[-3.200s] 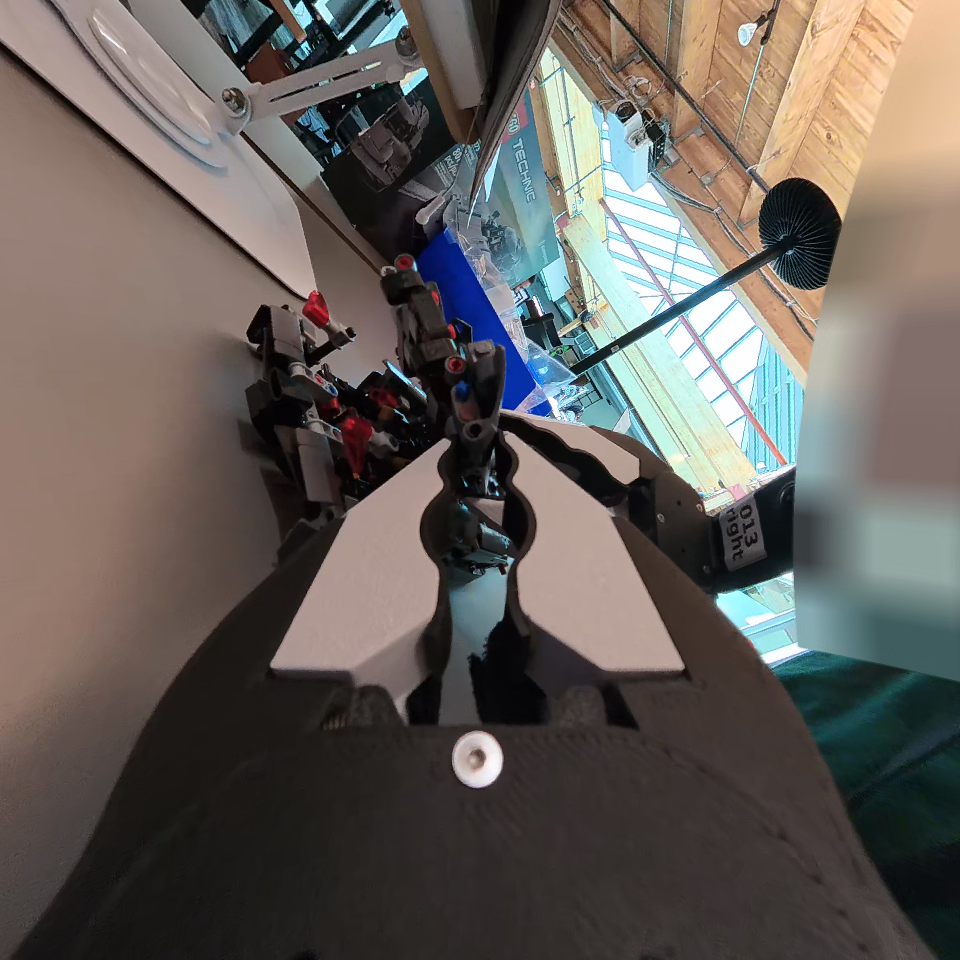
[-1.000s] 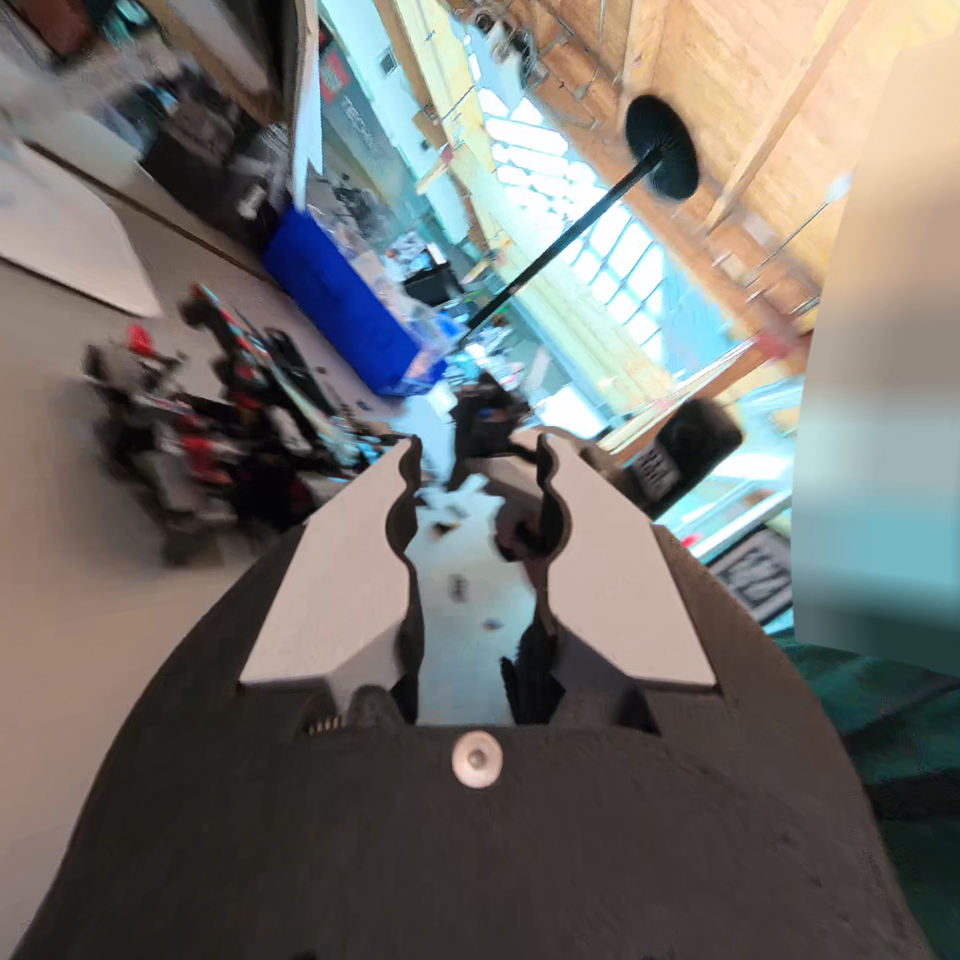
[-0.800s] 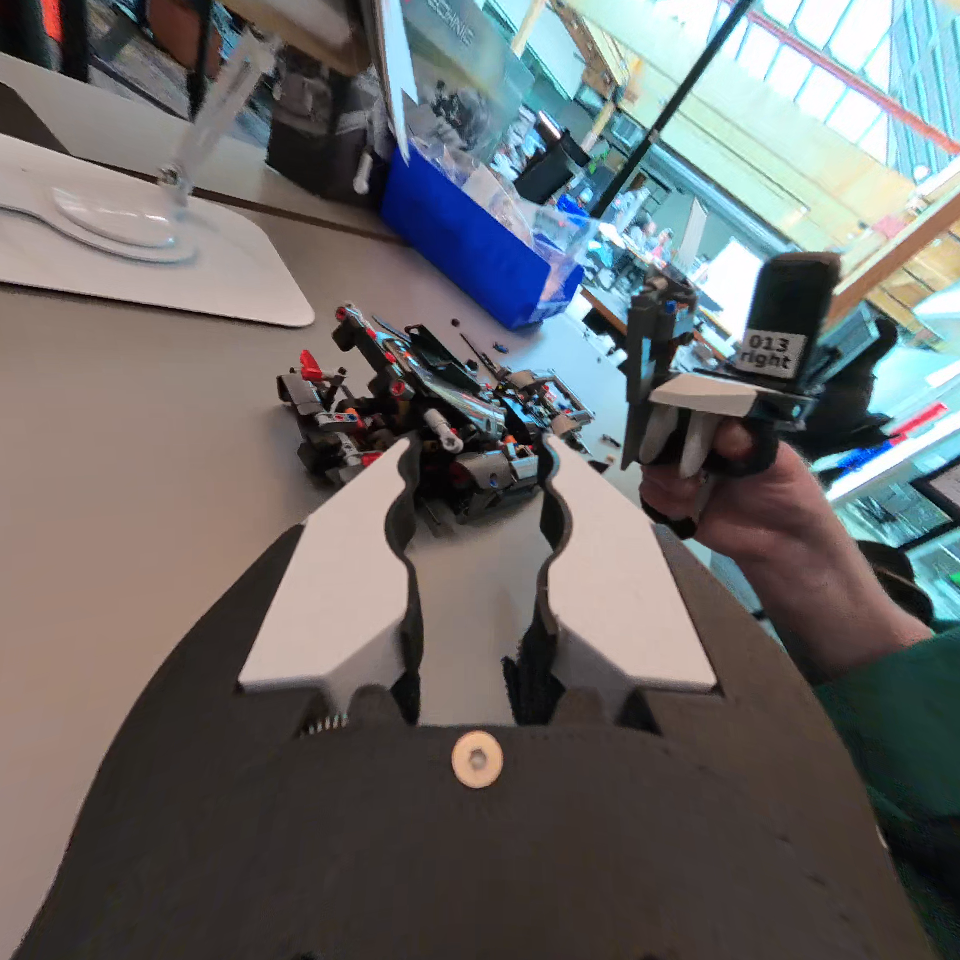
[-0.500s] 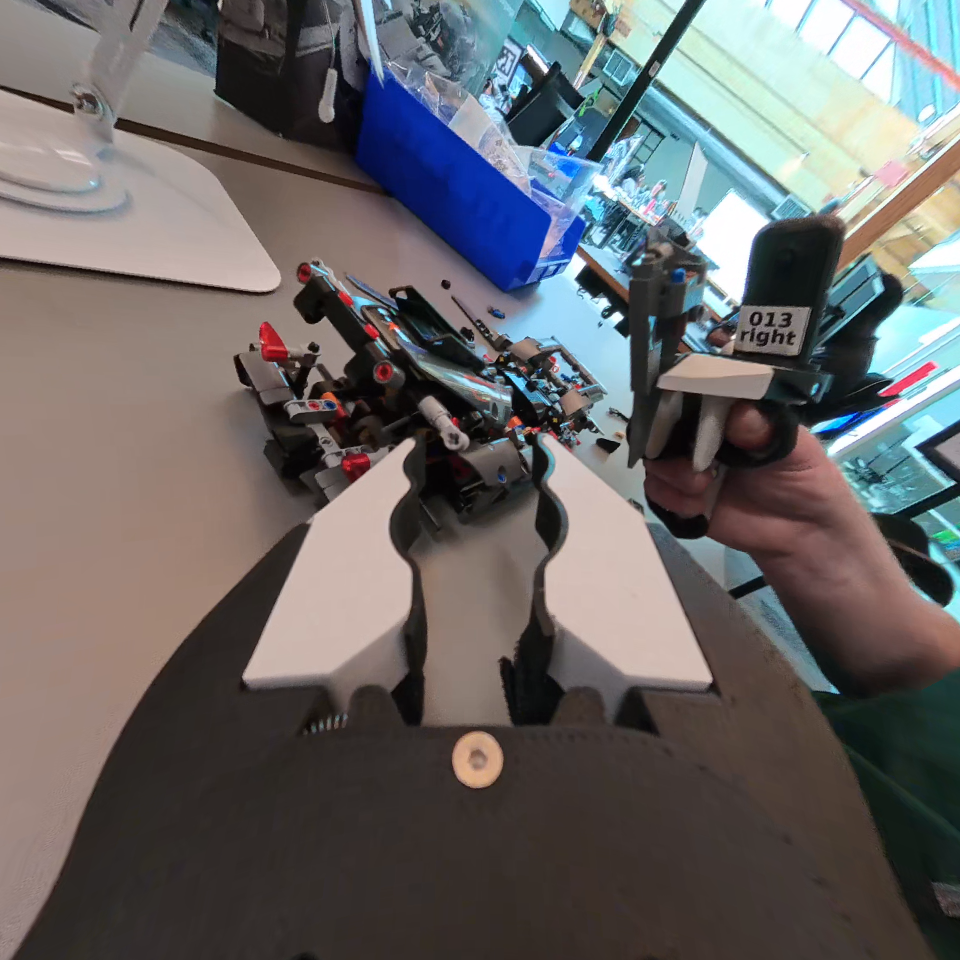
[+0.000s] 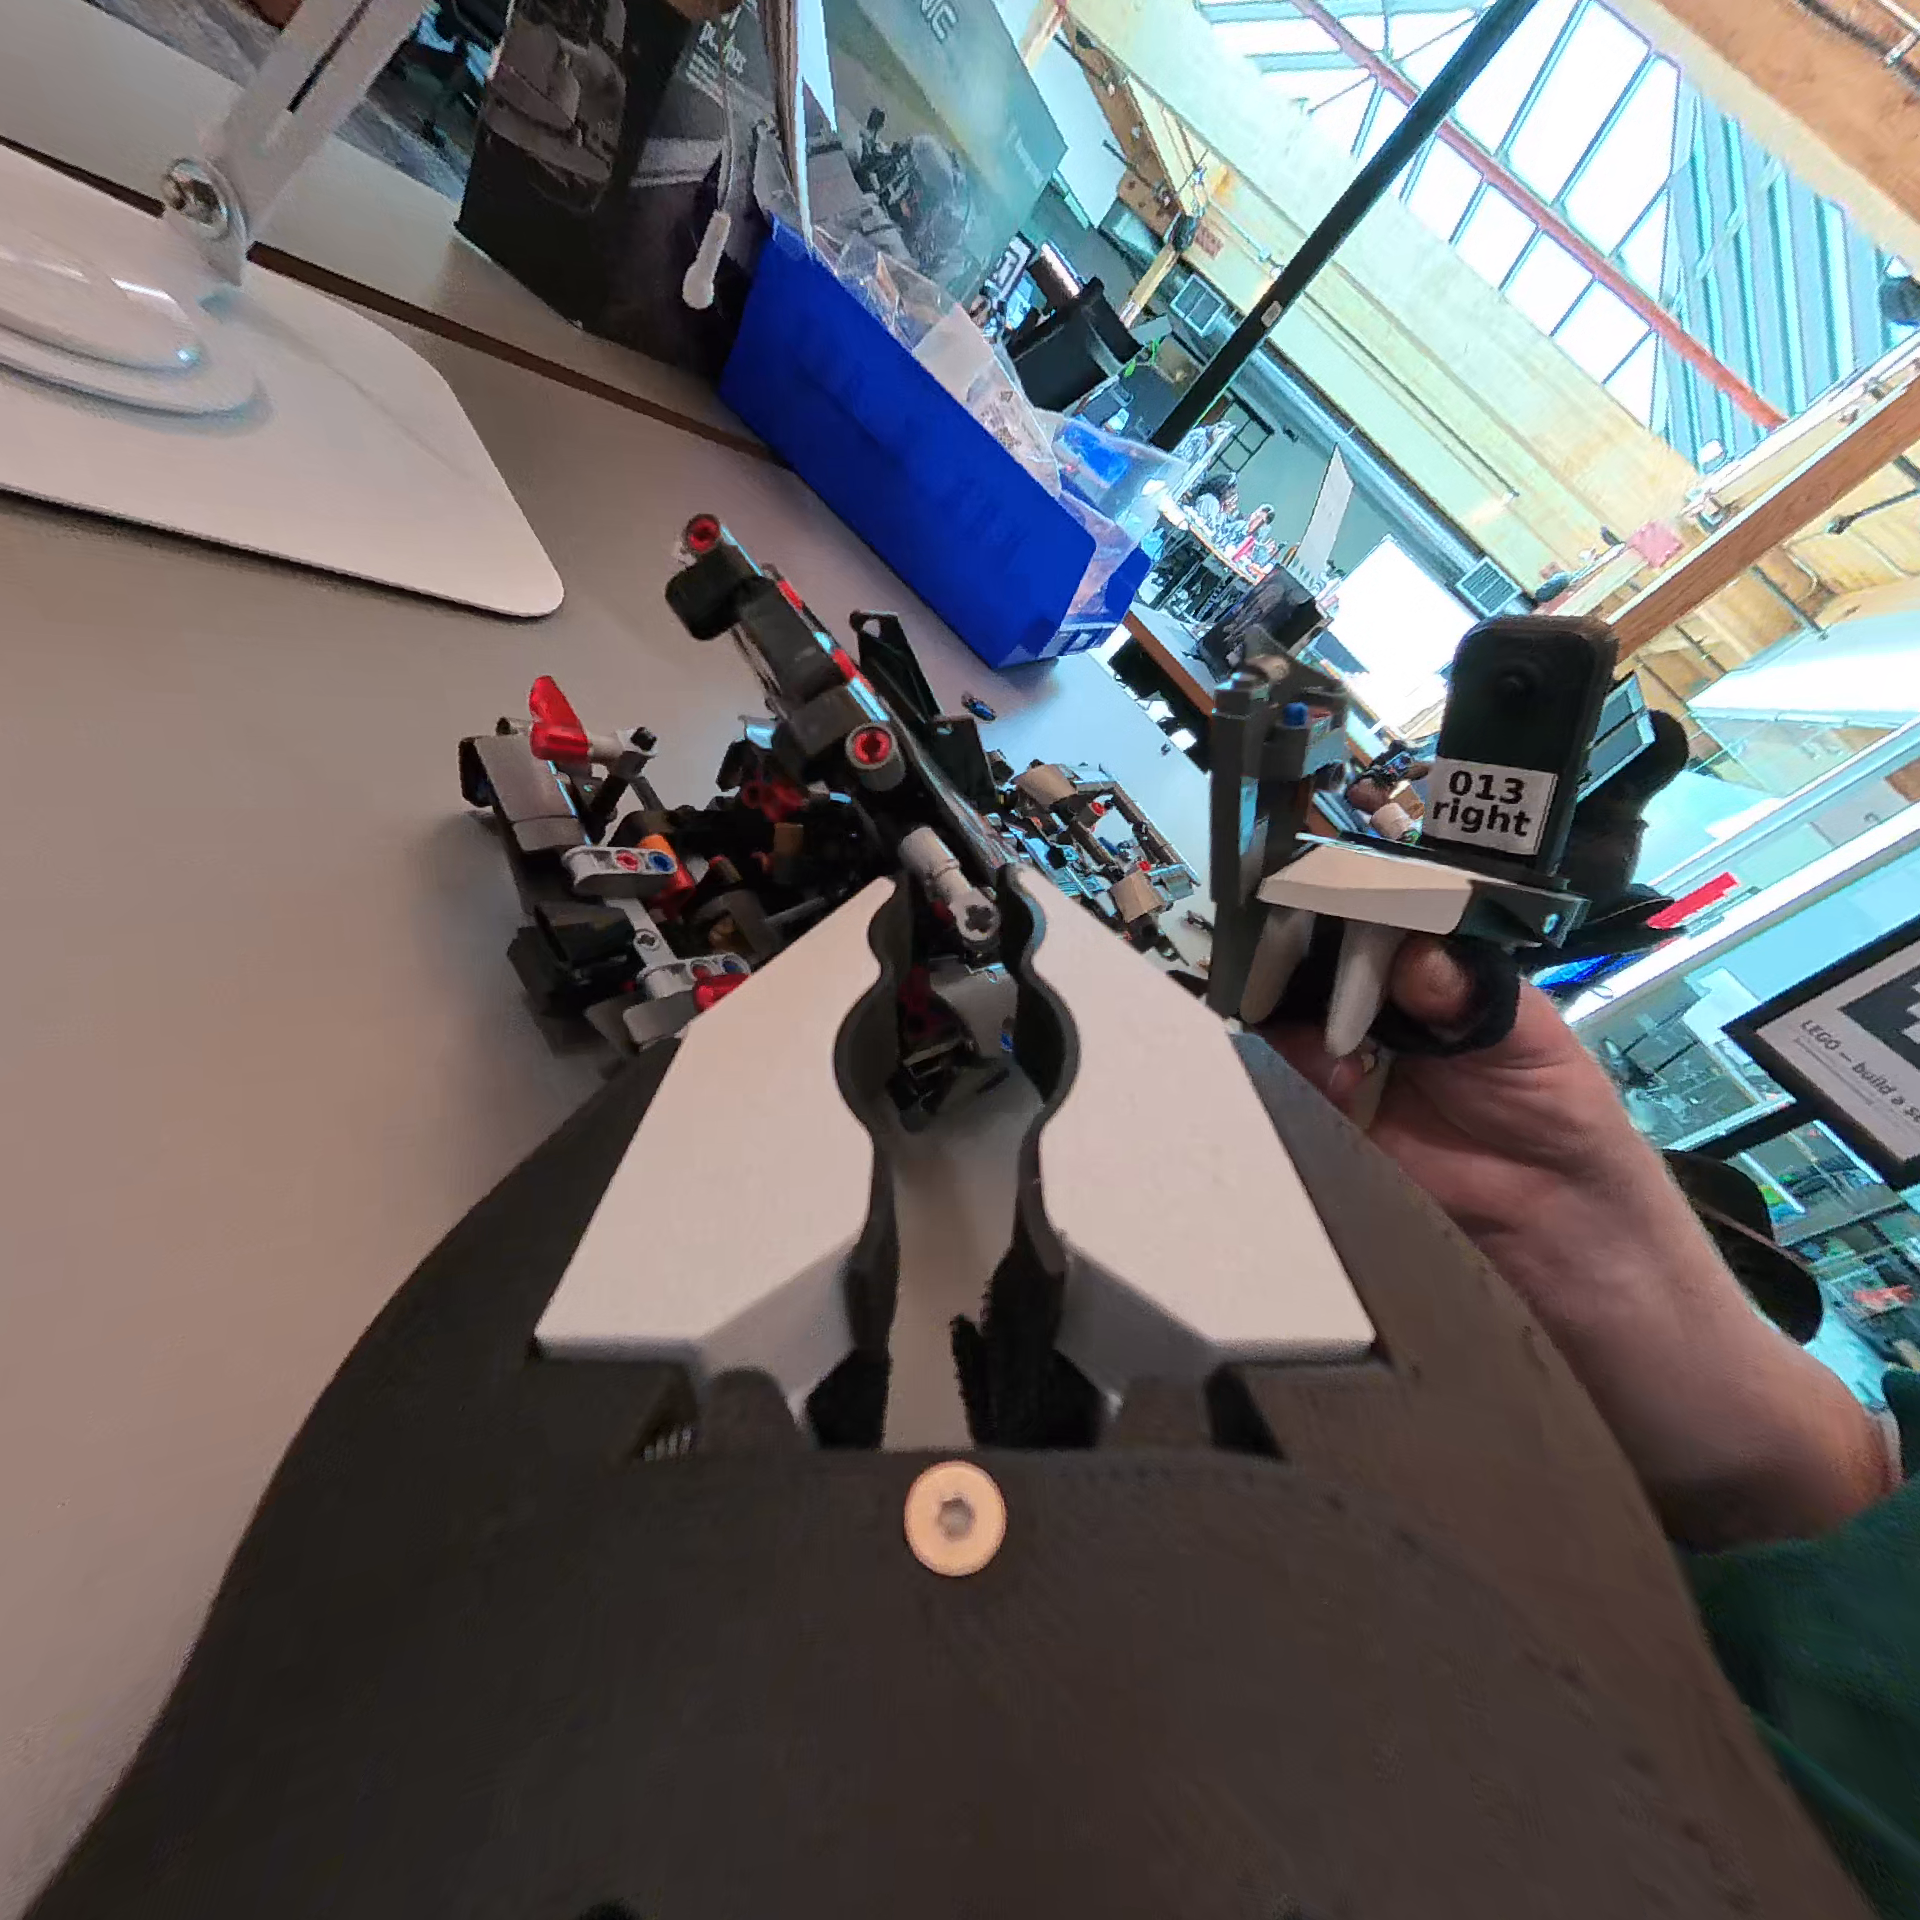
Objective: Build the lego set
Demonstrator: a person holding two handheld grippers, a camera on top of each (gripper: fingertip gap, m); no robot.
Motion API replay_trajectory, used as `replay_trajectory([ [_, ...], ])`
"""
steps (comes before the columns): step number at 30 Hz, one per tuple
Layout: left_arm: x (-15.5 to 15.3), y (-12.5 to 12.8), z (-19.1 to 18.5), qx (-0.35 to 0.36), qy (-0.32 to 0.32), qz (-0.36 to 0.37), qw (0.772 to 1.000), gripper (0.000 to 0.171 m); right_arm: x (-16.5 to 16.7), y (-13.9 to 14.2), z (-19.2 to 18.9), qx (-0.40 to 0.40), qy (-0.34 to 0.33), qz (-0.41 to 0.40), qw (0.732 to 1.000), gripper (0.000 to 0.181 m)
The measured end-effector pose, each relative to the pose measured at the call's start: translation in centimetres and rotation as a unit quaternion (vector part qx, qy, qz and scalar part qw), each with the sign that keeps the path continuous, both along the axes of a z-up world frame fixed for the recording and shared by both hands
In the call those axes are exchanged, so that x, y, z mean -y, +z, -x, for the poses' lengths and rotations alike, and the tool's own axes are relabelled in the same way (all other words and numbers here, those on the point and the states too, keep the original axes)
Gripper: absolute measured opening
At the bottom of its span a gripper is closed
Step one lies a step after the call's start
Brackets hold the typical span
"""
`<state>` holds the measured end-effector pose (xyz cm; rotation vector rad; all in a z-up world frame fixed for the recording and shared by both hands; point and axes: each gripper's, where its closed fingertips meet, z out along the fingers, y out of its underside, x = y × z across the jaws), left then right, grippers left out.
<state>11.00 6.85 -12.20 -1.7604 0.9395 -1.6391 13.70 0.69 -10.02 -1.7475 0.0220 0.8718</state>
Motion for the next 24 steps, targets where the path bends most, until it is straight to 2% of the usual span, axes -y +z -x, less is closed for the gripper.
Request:
replay_trajectory([
  [14, 1.6, 1.9, -0.7, -0.004, 0.004, -0.072, 0.997, 0.012, 0.5, -0.6, -1.1, 0.006, -0.013, 0.004, 1.0, 0.005],
  [24, 5.3, 2.4, -2.1, -0.035, -0.005, -0.122, 0.992, 0.012, 1.8, -1.0, -2.5, -0.011, -0.017, -0.002, 1.0, 0.005],
])
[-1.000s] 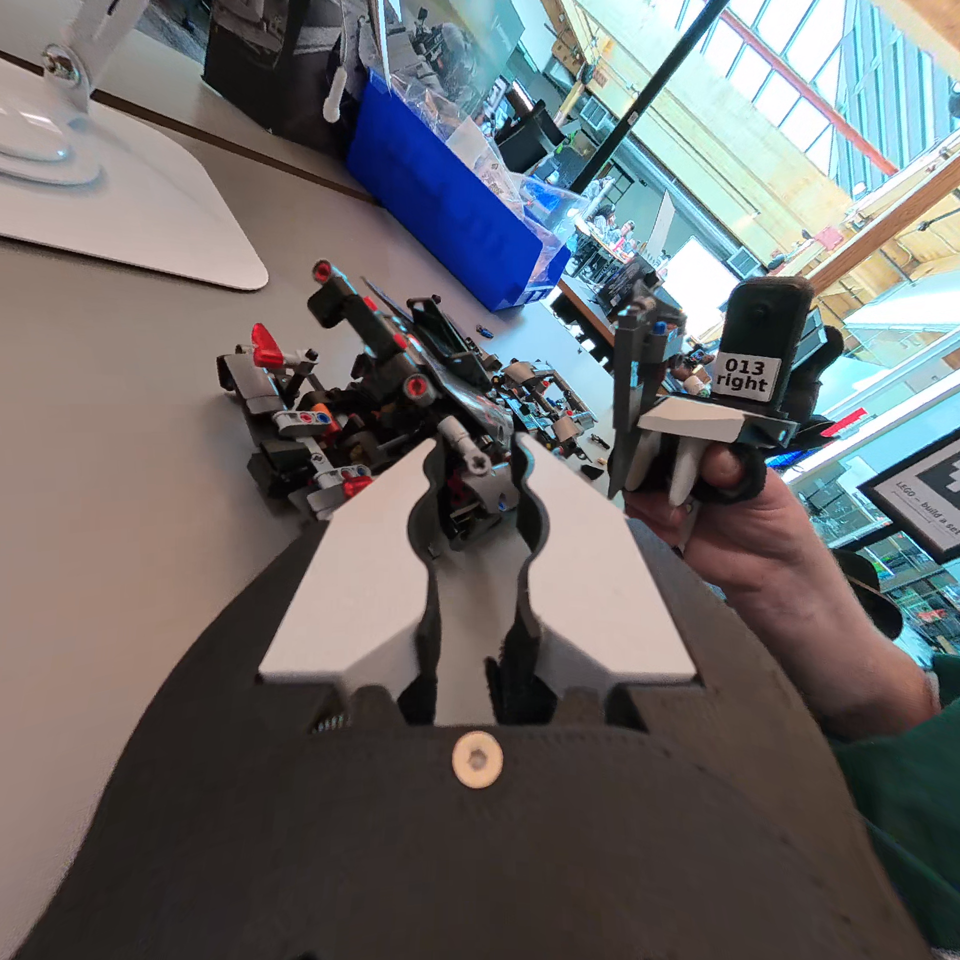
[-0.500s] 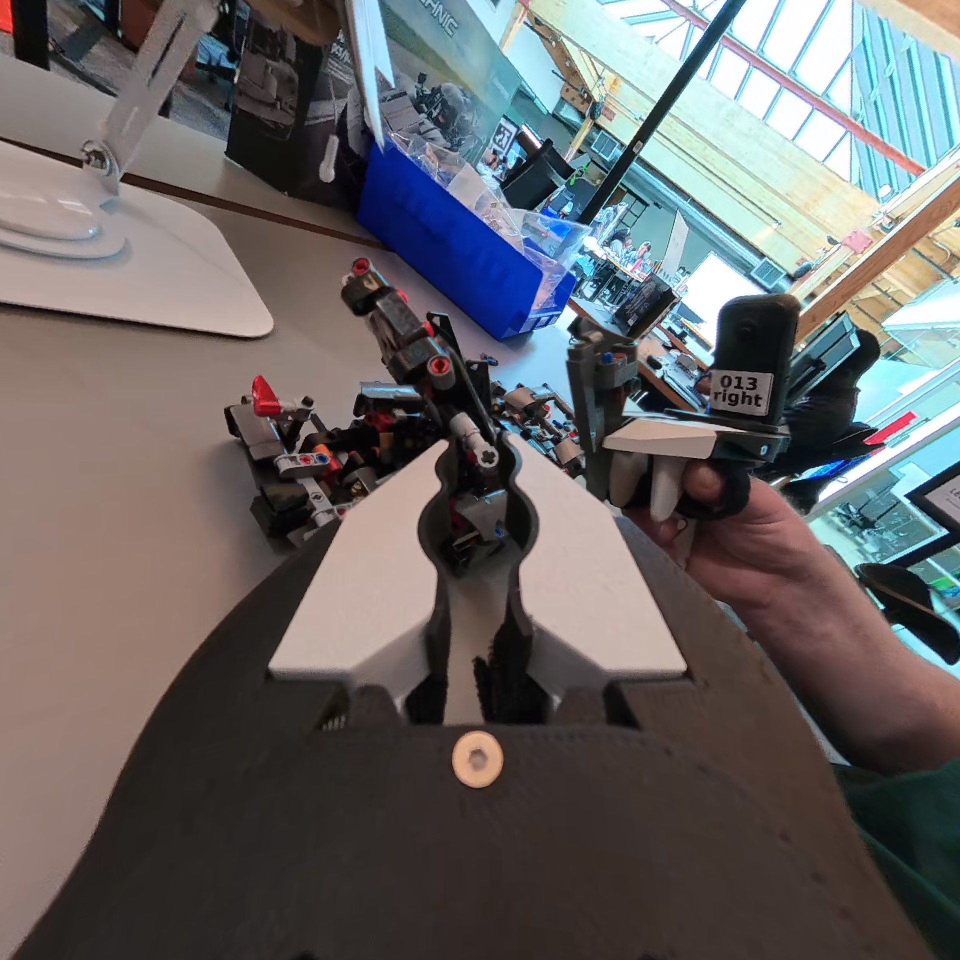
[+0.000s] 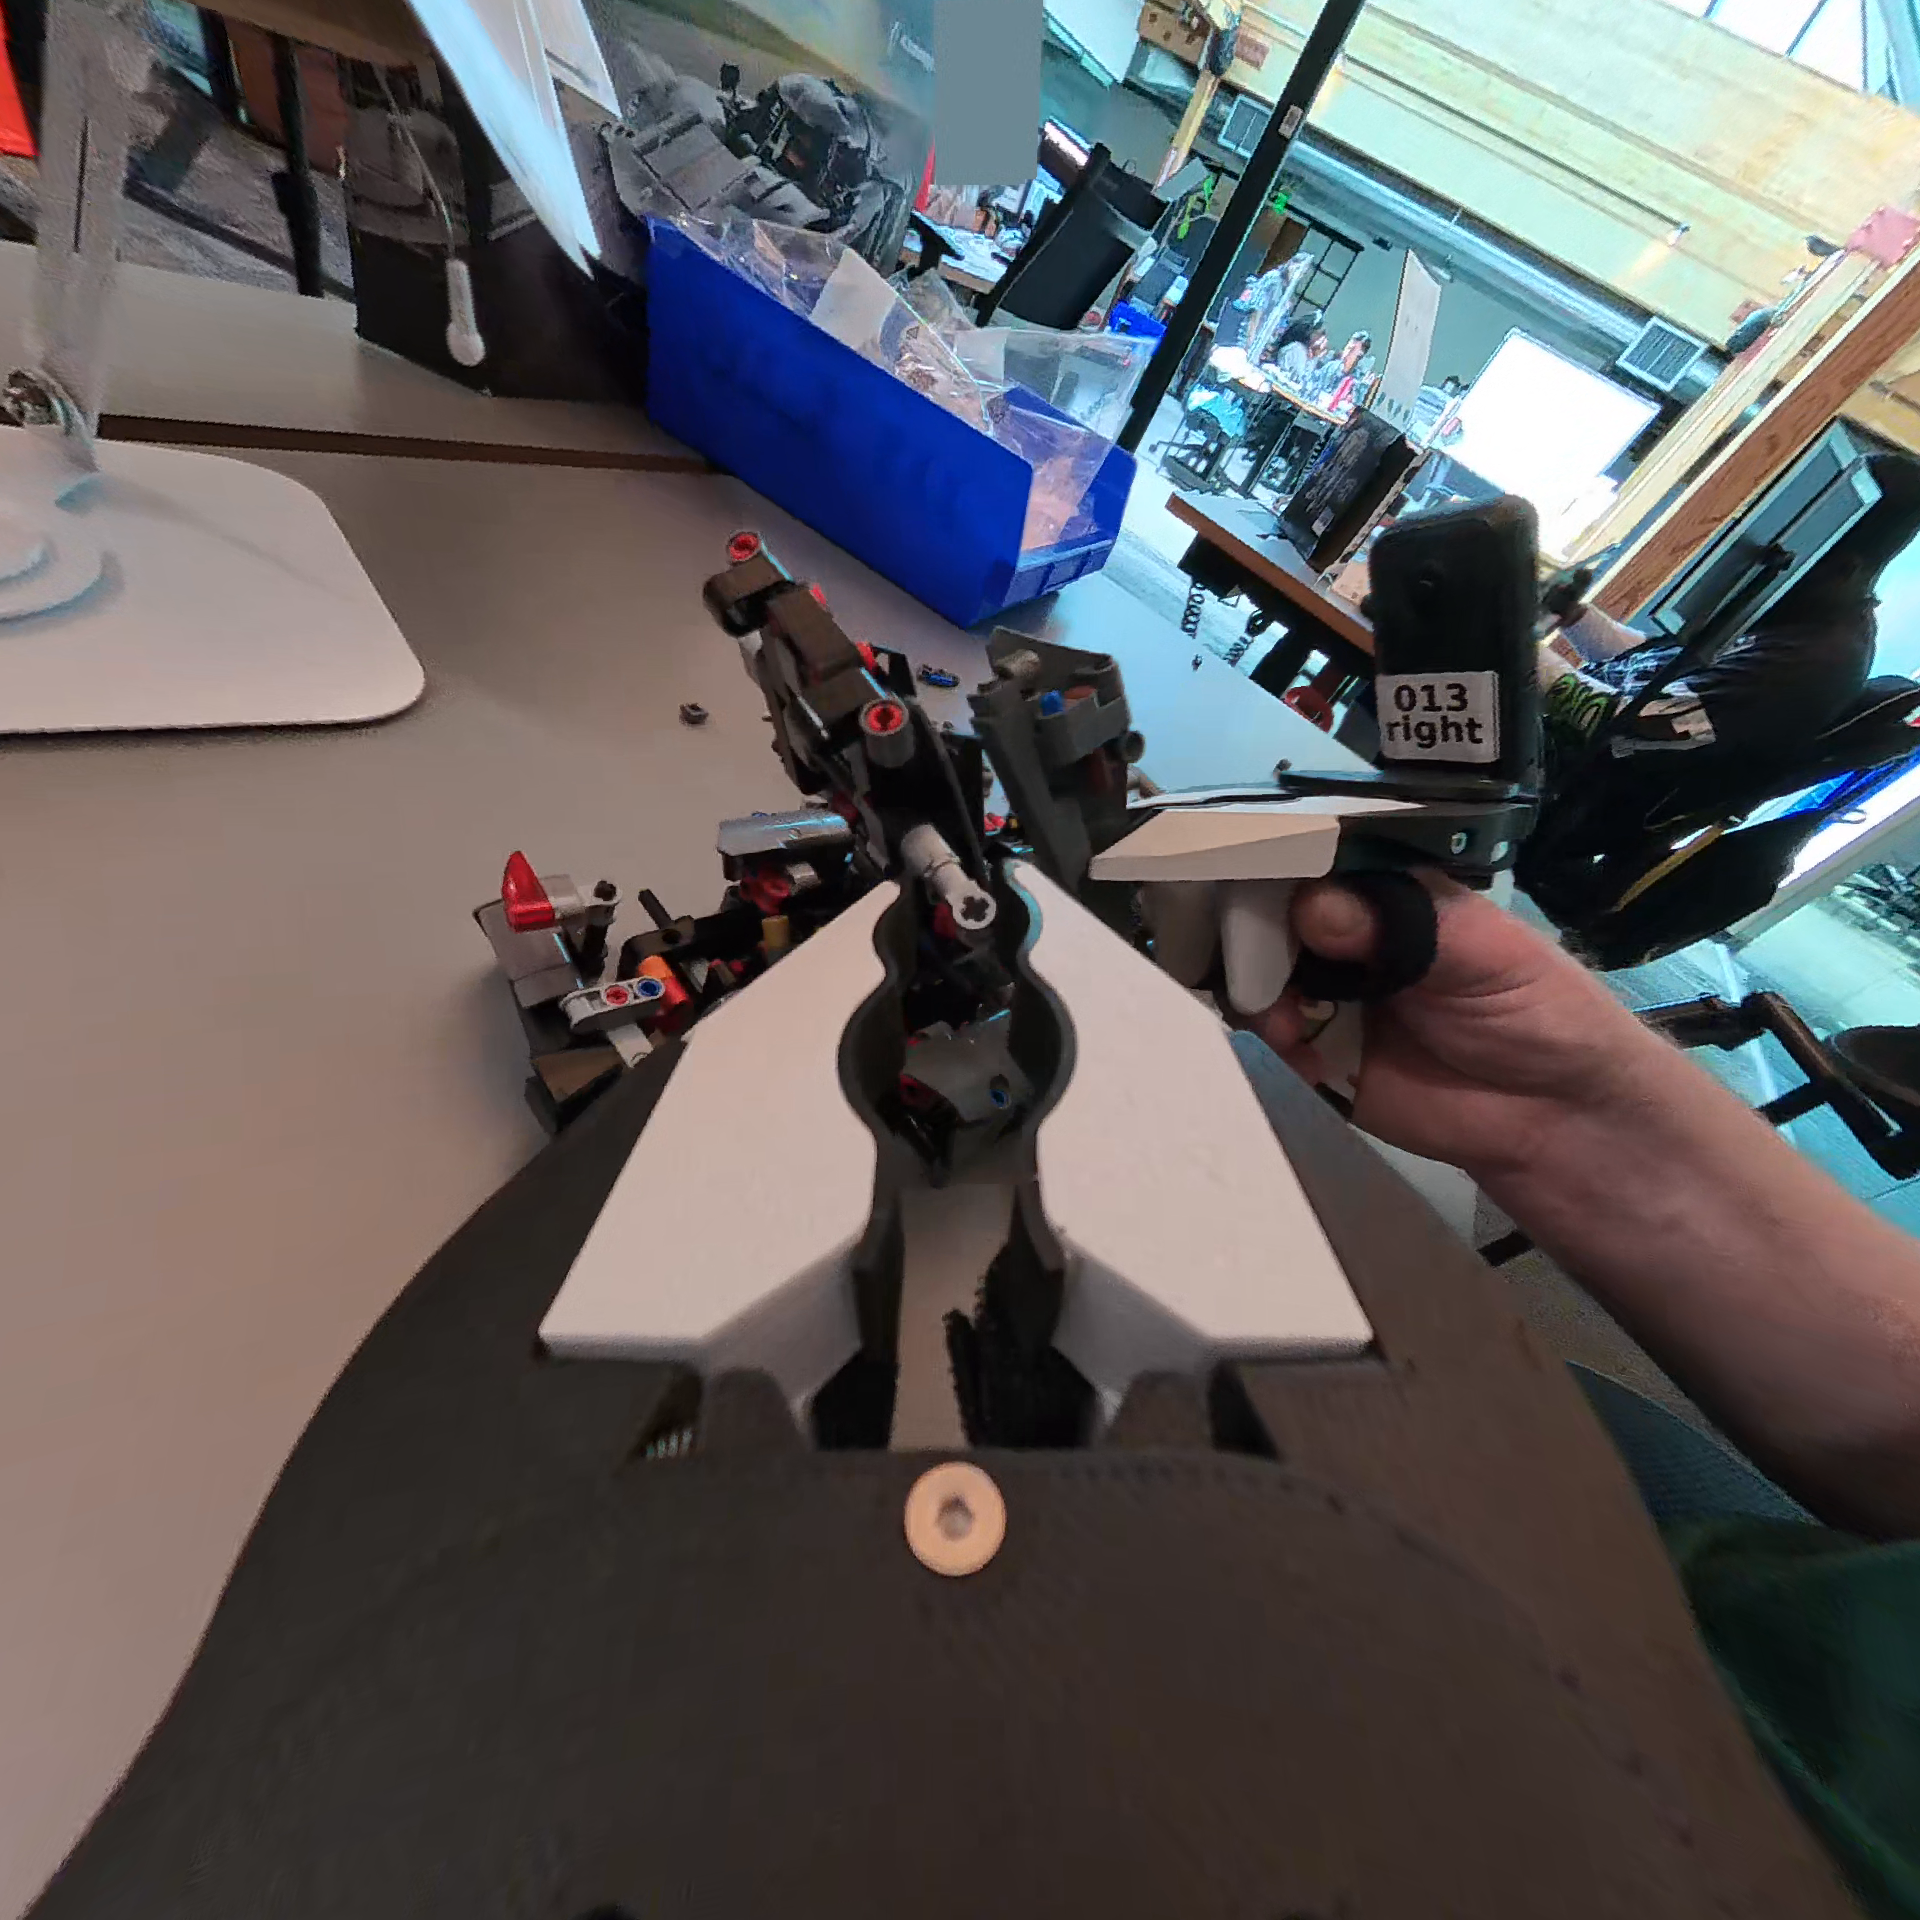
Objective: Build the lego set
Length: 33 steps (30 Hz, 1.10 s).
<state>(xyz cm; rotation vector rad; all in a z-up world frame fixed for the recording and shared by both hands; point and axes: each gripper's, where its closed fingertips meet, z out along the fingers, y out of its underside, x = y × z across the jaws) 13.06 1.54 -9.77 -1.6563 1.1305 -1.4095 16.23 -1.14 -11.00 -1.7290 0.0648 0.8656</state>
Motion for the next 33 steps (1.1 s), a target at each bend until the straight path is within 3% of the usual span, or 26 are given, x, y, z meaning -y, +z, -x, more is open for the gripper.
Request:
replay_trajectory([
  [6, 0.5, -0.1, 0.2, -0.01, 0.002, -0.006, 1.0, 0.012, 0.4, -0.1, 0.2, -0.016, 0.022, -0.012, 1.0, 0.005],
  [13, 0.6, -0.4, 0.9, -0.013, 0.027, -0.023, 0.999, 0.013, -0.4, -0.1, 0.9, -0.056, 0.095, -0.006, 0.994, 0.005],
  [16, 1.1, -0.5, 1.3, -0.007, 0.003, -0.035, 0.999, 0.016, -0.9, -0.2, 0.6, -0.065, 0.118, -0.001, 0.991, 0.005],
  [22, -1.7, 2.0, 4.9, 0.066, -0.003, -0.081, 0.995, 0.041, -0.3, -0.1, 1.0, -0.075, 0.157, 0.002, 0.985, 0.005],
  [25, -3.9, 2.9, 4.5, 0.083, -0.032, -0.083, 0.993, 0.056, -0.2, 0.1, 0.9, -0.084, 0.163, -0.001, 0.983, 0.005],
  [27, -4.2, 2.3, 3.1, 0.079, -0.083, -0.062, 0.991, 0.063, -0.3, 0.1, 0.7, -0.088, 0.161, -0.001, 0.983, 0.005],
  [29, -4.2, 1.4, 1.5, 0.075, -0.126, -0.042, 0.988, 0.082, -0.3, 0.2, 0.5, -0.091, 0.159, -0.002, 0.983, 0.005],
  [33, -2.9, 0.4, -0.3, 0.065, -0.201, -0.029, 0.977, 0.085, -0.3, 0.2, 0.4, -0.098, 0.162, 0.0, 0.982, 0.005],
])
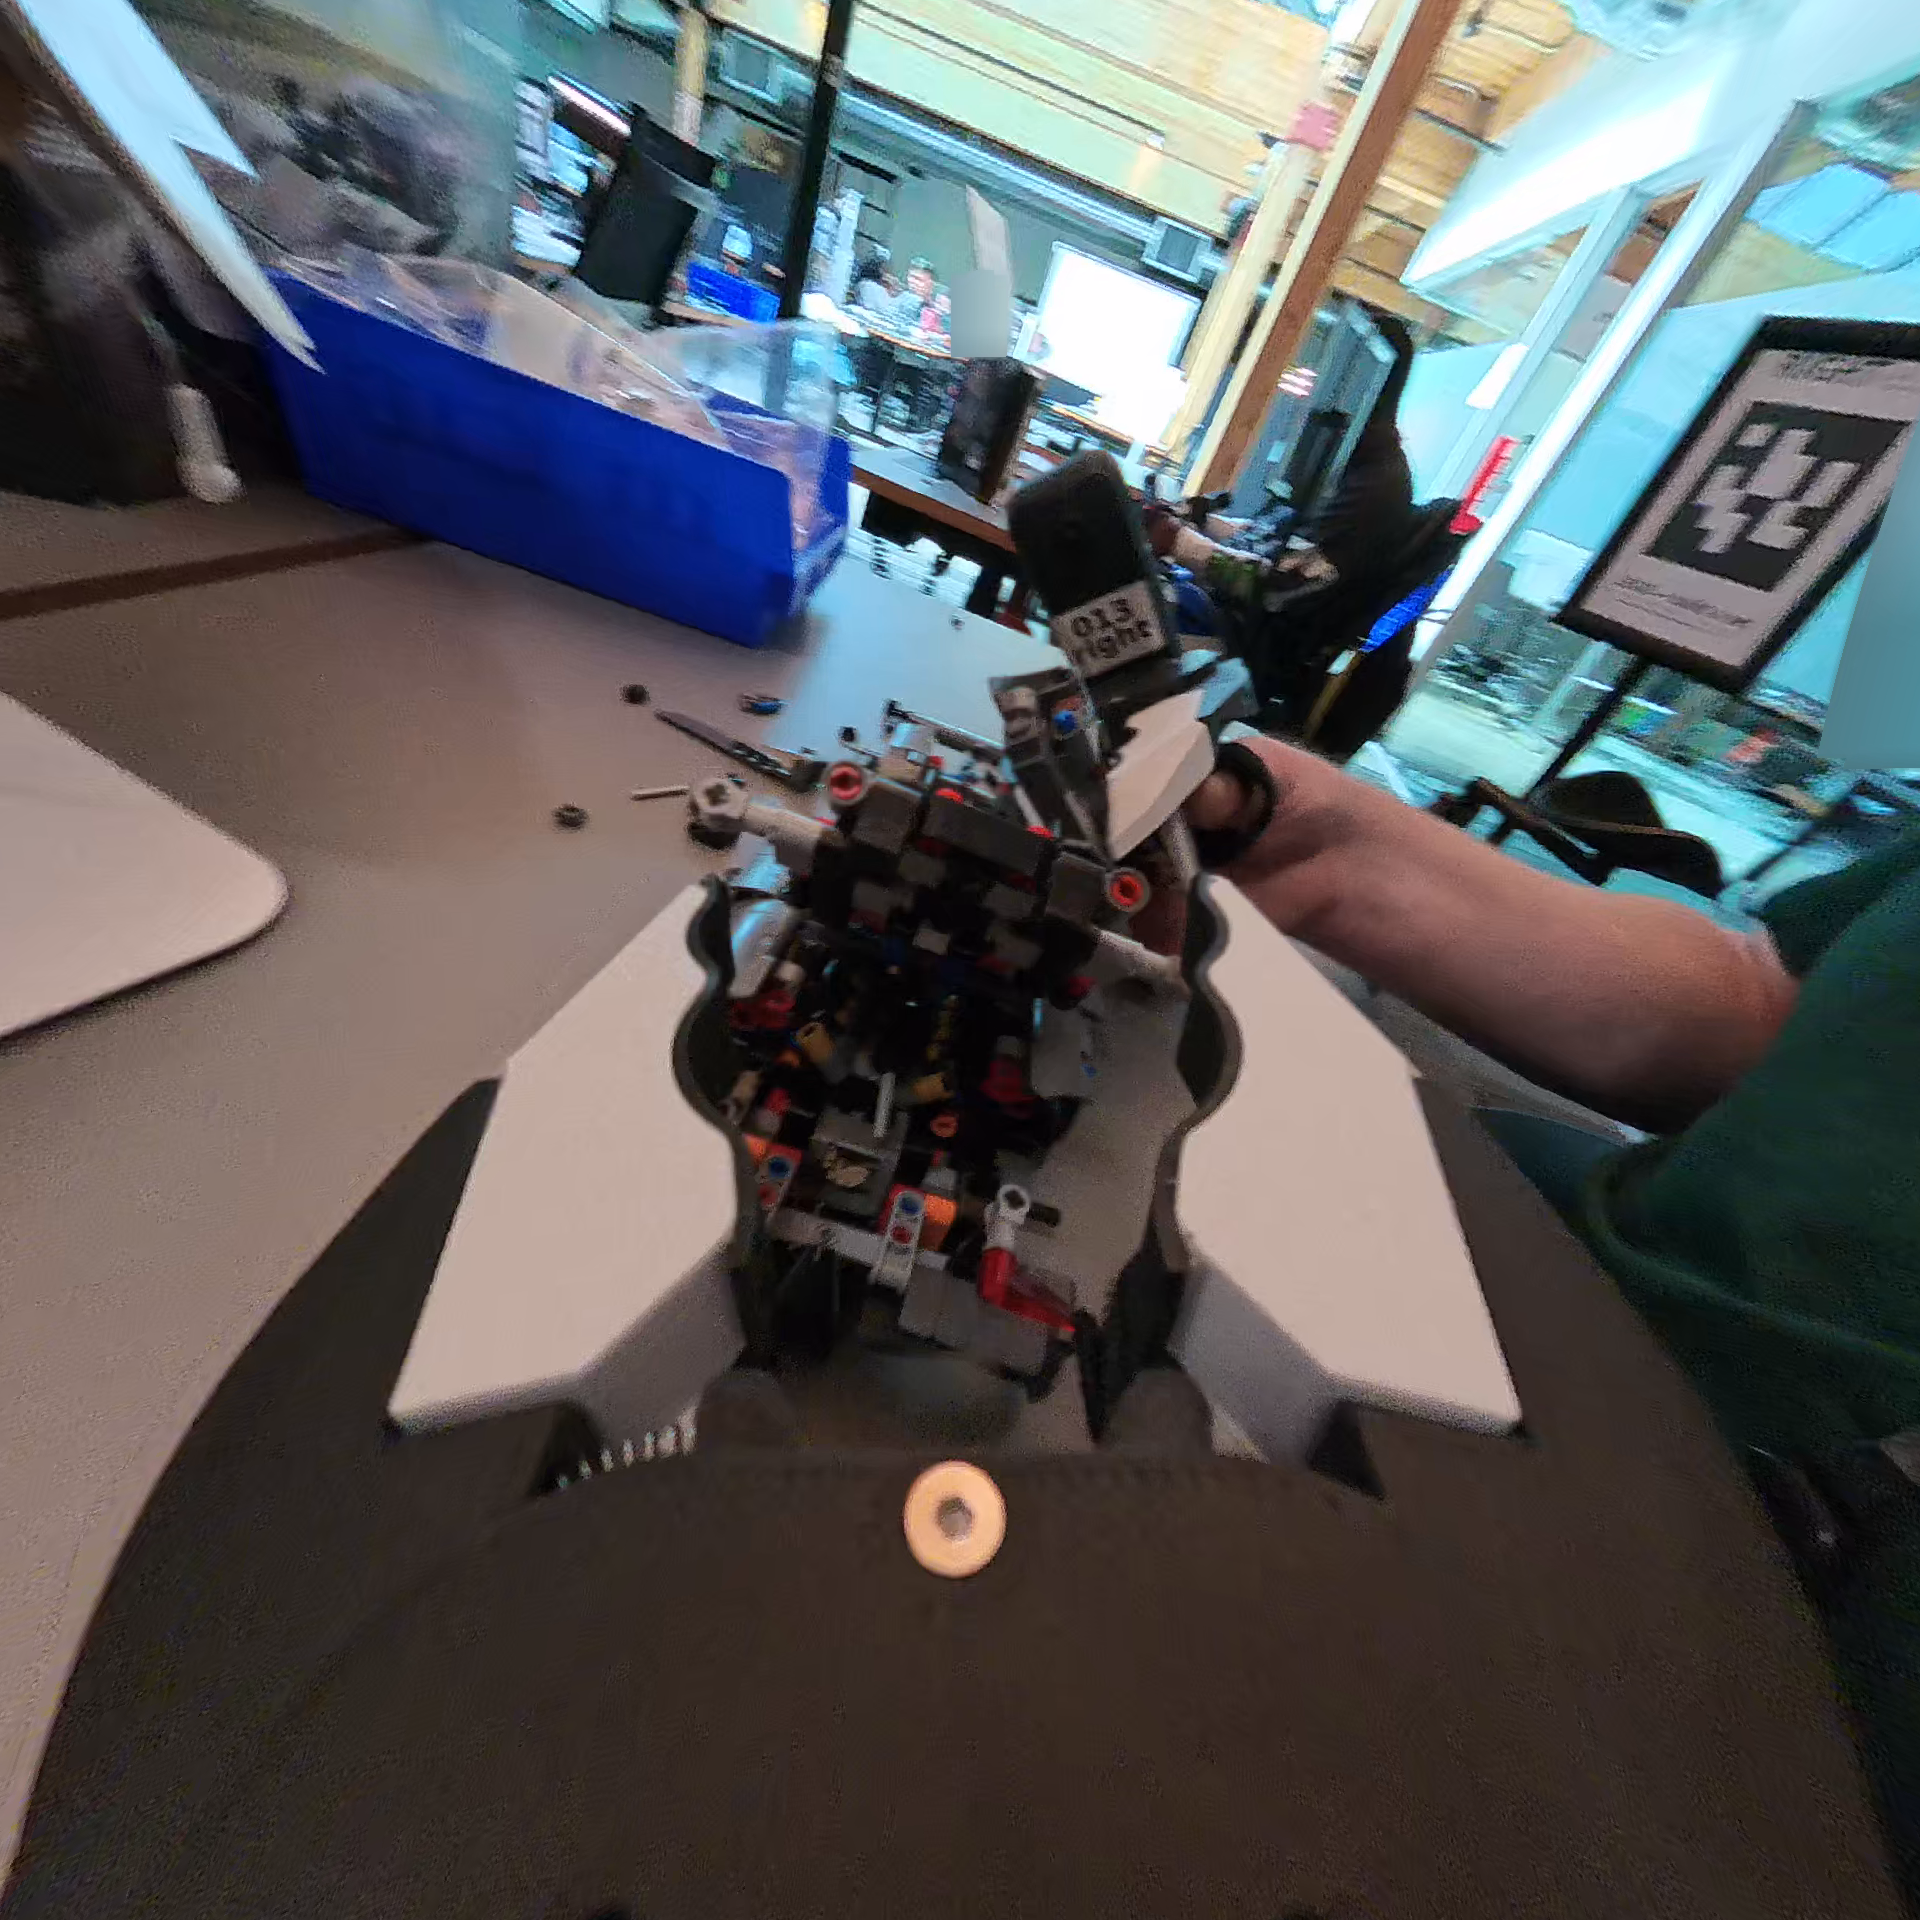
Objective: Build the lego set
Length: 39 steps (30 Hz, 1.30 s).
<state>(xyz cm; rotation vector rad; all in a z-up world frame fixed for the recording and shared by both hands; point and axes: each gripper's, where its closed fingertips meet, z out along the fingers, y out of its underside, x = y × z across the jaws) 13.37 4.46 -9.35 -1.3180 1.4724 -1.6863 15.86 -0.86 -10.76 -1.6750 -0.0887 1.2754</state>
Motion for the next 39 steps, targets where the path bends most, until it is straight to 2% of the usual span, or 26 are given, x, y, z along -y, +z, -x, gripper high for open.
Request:
replay_trajectory([
  [4, 0.5, -0.3, -1.1, 0.0, -0.014, 0.004, 1.0, 0.073, -0.3, -0.2, 0.1, -0.001, 0.013, 0.009, 1.0, 0.005],
  [16, -0.7, -0.1, 0.6, 0.01, 0.045, 0.017, 0.999, 0.072, -1.7, -0.2, 1.3, -0.008, 0.078, 0.02, 0.997, 0.005],
  [27, -2.7, 0.0, 7.9, 0.015, 0.192, 0.011, 0.981, 0.071, -5.2, -0.5, 7.2, 0.006, 0.189, 0.032, 0.981, 0.005],
  [33, -3.3, -0.1, 10.4, 0.021, 0.293, 0.002, 0.956, 0.071, -7.6, -0.7, 9.2, 0.018, 0.253, 0.039, 0.966, 0.005],
  [39, -3.7, 0.1, 10.5, 0.003, 0.398, -0.015, 0.917, 0.072, -9.1, -0.6, 9.7, 0.014, 0.325, 0.035, 0.945, 0.005],
])
